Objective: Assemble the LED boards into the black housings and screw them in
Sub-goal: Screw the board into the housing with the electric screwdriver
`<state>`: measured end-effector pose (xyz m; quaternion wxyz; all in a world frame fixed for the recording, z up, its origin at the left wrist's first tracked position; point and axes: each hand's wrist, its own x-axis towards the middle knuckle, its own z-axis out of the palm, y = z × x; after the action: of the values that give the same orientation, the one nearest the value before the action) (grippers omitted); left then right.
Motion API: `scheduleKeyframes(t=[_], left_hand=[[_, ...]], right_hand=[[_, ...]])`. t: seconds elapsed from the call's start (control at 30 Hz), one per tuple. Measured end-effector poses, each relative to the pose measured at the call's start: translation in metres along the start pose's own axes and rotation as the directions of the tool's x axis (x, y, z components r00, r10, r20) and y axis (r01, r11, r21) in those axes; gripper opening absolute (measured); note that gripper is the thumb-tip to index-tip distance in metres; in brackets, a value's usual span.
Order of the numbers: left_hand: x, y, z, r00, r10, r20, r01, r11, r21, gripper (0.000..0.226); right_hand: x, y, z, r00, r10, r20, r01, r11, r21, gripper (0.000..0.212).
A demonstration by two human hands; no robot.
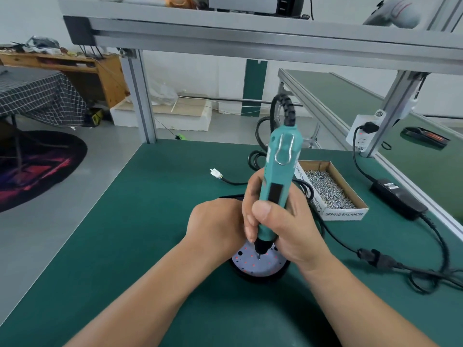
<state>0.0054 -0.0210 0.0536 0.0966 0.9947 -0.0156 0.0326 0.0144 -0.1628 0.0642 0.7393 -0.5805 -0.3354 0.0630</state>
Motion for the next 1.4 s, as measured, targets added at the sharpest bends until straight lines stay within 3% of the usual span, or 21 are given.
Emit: scheduleKeyframes(t=[0.07,0.23,0.3,0.37,0.4,0.43,0.47,0.5,0.57,0.63,0.8,1.07,1.2,1.4], left_hand=[[-0.001,-0.001,0.000,1.000,-0.004,-0.003,0.003,1.000,-0.019,0.027],[0.000,0.001,0.005,0.999,-0.021,-0.041,0.019,0.999,-0.041,0.023],[-0.001,-0.004,0.005,0.999,-0.034,-0.014,0.032,0.989,-0.146,0.022],[0.000,-0.009,0.003,0.997,-0.076,0.028,0.081,0.912,-0.402,0.014],[0.003,-0.013,-0.001,0.989,-0.135,0.065,0.146,0.757,-0.637,0.012],[0.006,-0.017,-0.006,0.973,-0.180,0.144,0.215,0.488,-0.846,0.019],[0.007,-0.020,-0.011,0.956,-0.171,0.240,0.272,0.203,-0.941,0.025],[0.008,-0.023,-0.016,0.946,-0.130,0.297,0.301,0.014,-0.953,0.029],[0.006,-0.025,-0.018,0.936,-0.036,0.351,0.345,-0.121,-0.931,0.029],[0.000,-0.023,-0.015,0.929,0.065,0.364,0.370,-0.136,-0.919,0.021],[-0.009,-0.009,-0.002,0.947,0.134,0.293,0.288,0.056,-0.956,0.018],[-0.014,-0.006,0.007,0.939,0.227,0.258,0.265,-0.001,-0.964,0.014],[-0.016,-0.005,0.008,0.926,0.271,0.262,0.251,0.076,-0.965,0.027],[-0.020,0.000,0.010,0.915,0.297,0.274,0.236,0.156,-0.959,0.026]], right_hand=[[0.000,-0.002,0.001,1.000,-0.008,0.030,0.007,0.999,0.036,0.063],[0.004,-0.016,-0.002,0.983,-0.170,-0.071,0.176,0.979,0.099,0.056],[0.007,-0.021,-0.010,0.967,-0.174,-0.184,0.210,0.958,0.196,0.058],[0.006,-0.022,-0.023,0.938,-0.109,-0.328,0.208,0.936,0.285,0.057],[0.005,-0.023,-0.031,0.917,-0.071,-0.393,0.209,0.924,0.320,0.056],[0.004,-0.022,-0.037,0.894,-0.034,-0.447,0.212,0.911,0.354,0.054],[0.003,-0.022,-0.043,0.873,-0.002,-0.487,0.218,0.896,0.388,0.050],[0.002,-0.021,-0.048,0.853,0.025,-0.521,0.230,0.879,0.419,0.046],[0.001,-0.020,-0.055,0.818,0.067,-0.571,0.257,0.846,0.467,0.039],[0.003,-0.019,-0.058,0.791,0.097,-0.604,0.279,0.822,0.497,0.039],[0.004,-0.019,-0.061,0.765,0.131,-0.630,0.298,0.796,0.526,0.046],[0.005,-0.023,-0.059,0.726,0.141,-0.673,0.341,0.776,0.531,0.041],[0.004,-0.024,-0.059,0.723,0.126,-0.680,0.352,0.779,0.519,0.038],[0.004,-0.023,-0.056,0.745,0.096,-0.660,0.344,0.792,0.504,0.036]])
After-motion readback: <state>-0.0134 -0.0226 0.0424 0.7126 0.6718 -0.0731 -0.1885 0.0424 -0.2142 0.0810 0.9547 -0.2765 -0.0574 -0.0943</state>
